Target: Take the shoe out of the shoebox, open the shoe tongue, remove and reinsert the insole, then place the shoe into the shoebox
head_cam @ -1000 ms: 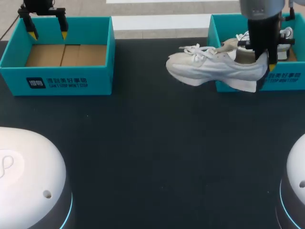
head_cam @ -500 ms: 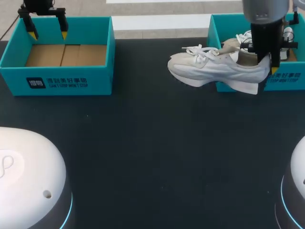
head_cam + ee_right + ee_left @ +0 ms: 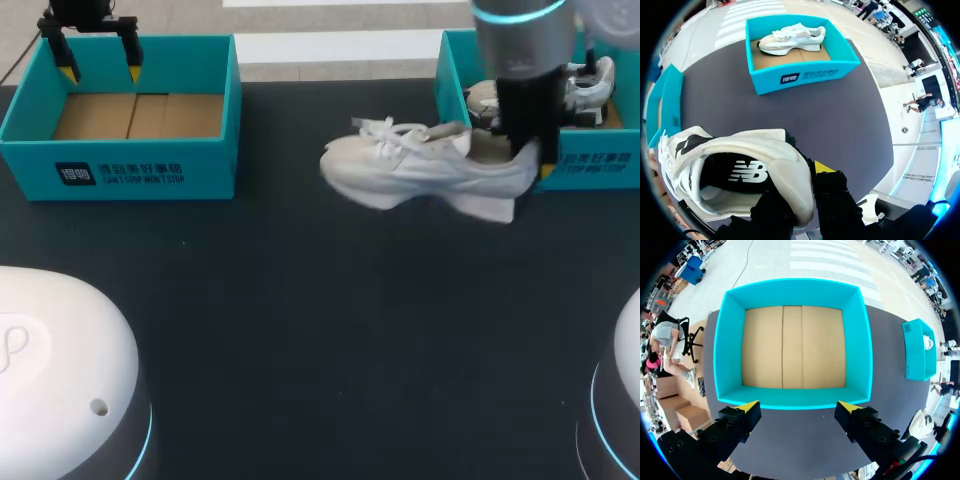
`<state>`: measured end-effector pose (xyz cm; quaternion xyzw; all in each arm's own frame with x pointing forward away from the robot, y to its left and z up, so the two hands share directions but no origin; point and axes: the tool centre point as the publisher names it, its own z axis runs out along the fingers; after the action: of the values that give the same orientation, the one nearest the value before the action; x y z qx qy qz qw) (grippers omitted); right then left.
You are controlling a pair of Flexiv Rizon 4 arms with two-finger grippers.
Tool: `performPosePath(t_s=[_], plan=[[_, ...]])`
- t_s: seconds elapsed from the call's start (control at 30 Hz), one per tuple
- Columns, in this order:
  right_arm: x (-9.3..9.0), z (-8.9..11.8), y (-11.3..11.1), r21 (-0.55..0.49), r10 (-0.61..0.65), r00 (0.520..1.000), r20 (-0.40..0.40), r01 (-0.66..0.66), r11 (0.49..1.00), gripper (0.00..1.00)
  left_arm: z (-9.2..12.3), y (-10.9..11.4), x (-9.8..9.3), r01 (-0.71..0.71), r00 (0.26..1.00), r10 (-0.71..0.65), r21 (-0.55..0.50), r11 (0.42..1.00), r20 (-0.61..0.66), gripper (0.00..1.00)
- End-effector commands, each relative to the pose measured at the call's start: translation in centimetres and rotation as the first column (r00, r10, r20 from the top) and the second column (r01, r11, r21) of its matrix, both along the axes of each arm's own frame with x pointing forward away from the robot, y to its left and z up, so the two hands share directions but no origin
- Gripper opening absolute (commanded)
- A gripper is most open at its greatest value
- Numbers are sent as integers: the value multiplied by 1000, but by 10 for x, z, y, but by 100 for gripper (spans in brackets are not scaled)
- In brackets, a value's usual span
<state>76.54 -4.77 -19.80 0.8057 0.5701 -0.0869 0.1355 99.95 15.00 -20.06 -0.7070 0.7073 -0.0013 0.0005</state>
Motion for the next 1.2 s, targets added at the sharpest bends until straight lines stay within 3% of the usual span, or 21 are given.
performPosePath(t_s=[0.03,0.27,0.6,1.2], plan=[[-18,-9,25,-22,21,999,25,-20,1000,0,0,0,0,0,1000,0,1,1000,-1,100],[-40,-25,66,-52,144,990,-4,-144,988,0,0,0,0,0,1000,0,1,1000,-1,100],[-59,-59,108,-8,195,980,-39,-196,981,0,0,0,0,0,1000,0,1,1000,-1,100],[-62,-66,112,11,205,977,-55,-205,979,0,0,0,0,0,1000,0,1,1000,-1,100]])
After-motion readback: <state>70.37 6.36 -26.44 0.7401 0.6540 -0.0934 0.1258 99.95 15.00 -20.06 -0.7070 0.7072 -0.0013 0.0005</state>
